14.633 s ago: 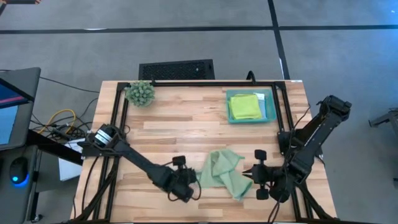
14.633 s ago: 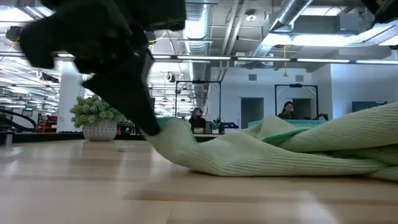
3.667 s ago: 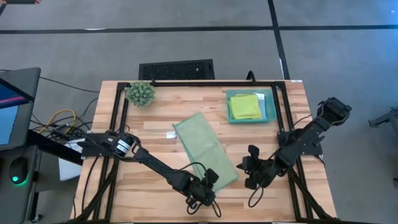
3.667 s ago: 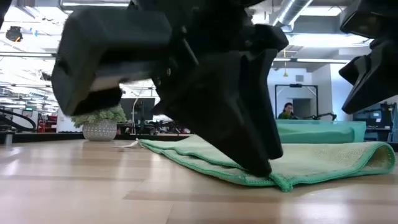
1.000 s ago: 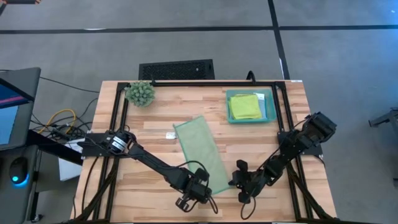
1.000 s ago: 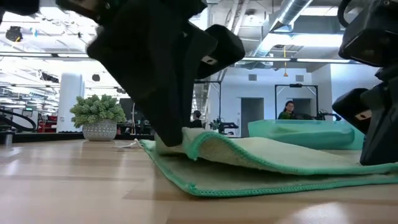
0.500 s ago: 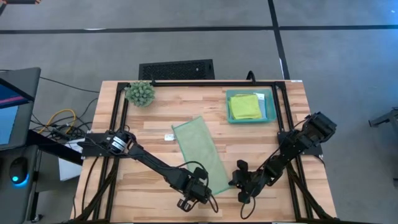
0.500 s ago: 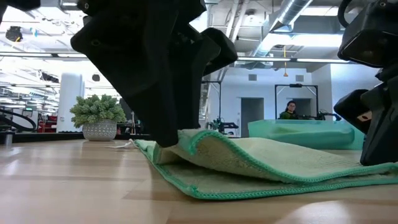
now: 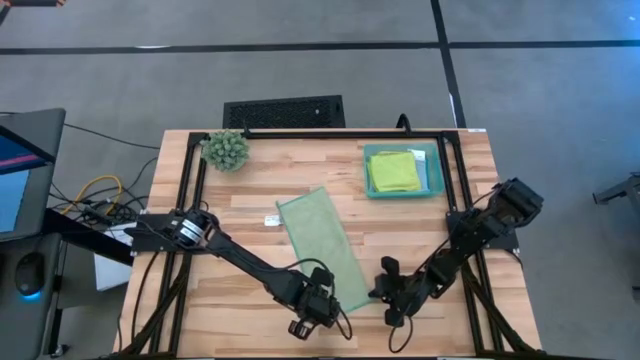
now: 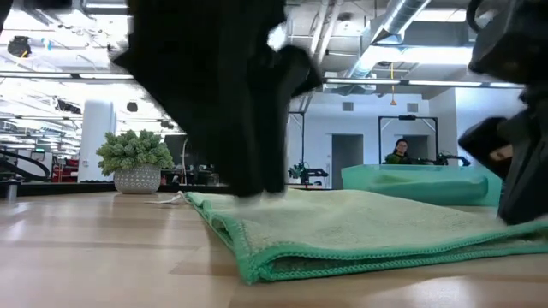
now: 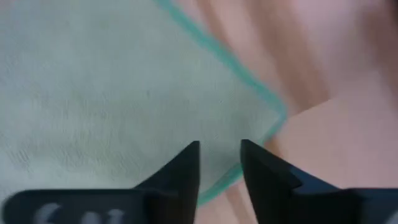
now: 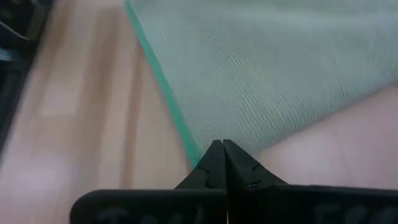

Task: Fold microfiber towels
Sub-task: Fold the light green microfiber cloth

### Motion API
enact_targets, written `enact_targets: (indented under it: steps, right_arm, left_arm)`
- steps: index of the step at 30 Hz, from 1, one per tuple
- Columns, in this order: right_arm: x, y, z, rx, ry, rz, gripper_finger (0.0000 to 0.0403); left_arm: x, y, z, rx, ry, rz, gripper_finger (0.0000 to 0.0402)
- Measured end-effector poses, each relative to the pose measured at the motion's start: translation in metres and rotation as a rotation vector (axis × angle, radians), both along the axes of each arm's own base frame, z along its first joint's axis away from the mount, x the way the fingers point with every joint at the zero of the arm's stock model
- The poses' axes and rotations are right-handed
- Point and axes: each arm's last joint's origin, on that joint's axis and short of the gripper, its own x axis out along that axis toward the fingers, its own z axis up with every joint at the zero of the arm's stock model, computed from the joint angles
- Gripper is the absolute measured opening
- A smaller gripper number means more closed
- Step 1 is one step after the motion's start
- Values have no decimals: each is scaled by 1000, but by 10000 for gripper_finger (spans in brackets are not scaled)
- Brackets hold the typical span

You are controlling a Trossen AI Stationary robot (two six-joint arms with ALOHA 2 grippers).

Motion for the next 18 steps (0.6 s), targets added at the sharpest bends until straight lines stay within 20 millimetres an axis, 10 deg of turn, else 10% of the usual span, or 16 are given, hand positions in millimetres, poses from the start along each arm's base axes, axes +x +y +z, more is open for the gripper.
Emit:
enact_targets:
  steps: [8, 18]
  right_arm:
    - [3, 3, 21, -5, -139, 40, 2]
    - [16, 1, -21, -9, -56, 3, 2]
  left_arm:
    - [4, 4, -10, -32, -54, 36, 7]
    - [1, 16, 1, 71, -84, 81, 0]
